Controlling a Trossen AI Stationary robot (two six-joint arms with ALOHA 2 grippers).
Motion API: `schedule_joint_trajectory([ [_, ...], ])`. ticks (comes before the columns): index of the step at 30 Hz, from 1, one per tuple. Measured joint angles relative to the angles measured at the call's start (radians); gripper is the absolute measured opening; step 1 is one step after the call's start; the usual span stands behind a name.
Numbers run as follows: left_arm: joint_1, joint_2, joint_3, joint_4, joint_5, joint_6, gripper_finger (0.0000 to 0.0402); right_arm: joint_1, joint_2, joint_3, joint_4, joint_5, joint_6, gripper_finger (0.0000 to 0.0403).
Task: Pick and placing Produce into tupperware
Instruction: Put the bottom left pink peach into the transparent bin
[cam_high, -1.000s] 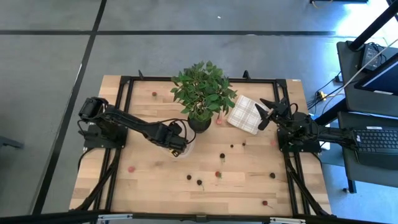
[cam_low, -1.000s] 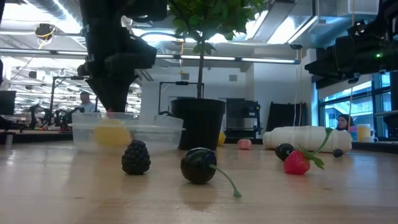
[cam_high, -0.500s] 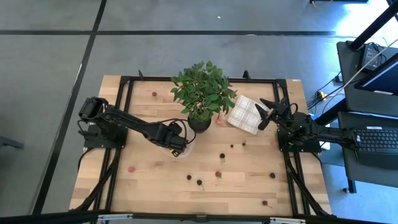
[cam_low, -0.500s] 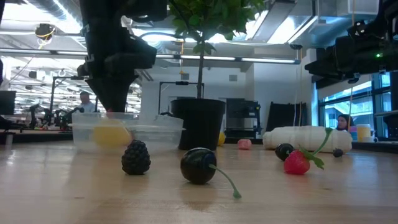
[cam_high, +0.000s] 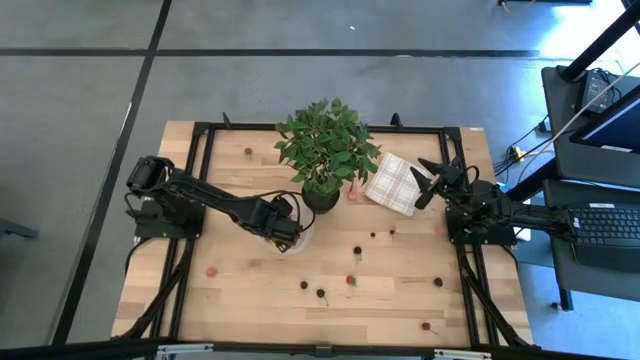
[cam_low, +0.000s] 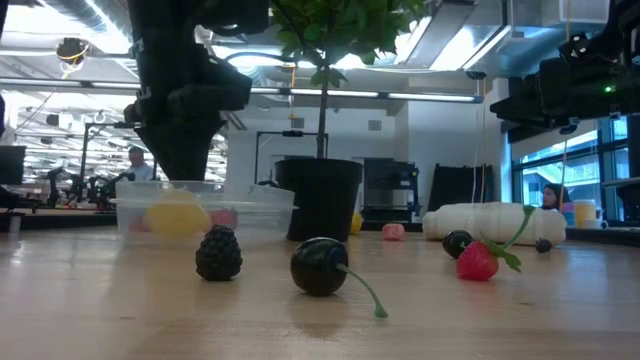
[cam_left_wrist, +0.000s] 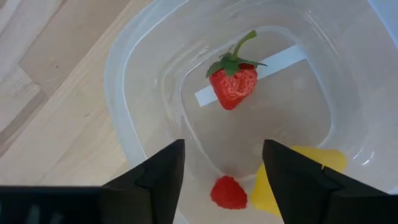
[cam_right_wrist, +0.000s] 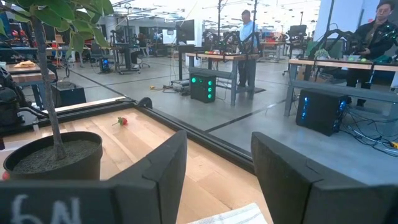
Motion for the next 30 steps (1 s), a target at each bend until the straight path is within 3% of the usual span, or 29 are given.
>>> schedule_joint_trajectory([
  [8, -0.08, -0.068, 0.0, -0.088, 0.007, 0.003, 0.0213, 0.0, 0.0, 0.0, 0.0, 0.0, 0.0, 0.0182],
  [15, -0.214, -0.132, 0.0, -0.117, 0.137, -0.034, 0.0213, 0.0, 0.0, 0.0, 0.0, 0.0, 0.0, 0.0182],
  [19, -0.308, -0.139, 0.0, -0.185, 0.143, -0.043, 0.0213, 0.0, 0.0, 0.0, 0.0, 0.0, 0.0, 0.0182],
  [30, -0.545, -0.139, 0.0, -0.295, 0.143, -0.371, 0.0213, 0.0, 0.0, 0.0, 0.0, 0.0, 0.002, 0.0182],
])
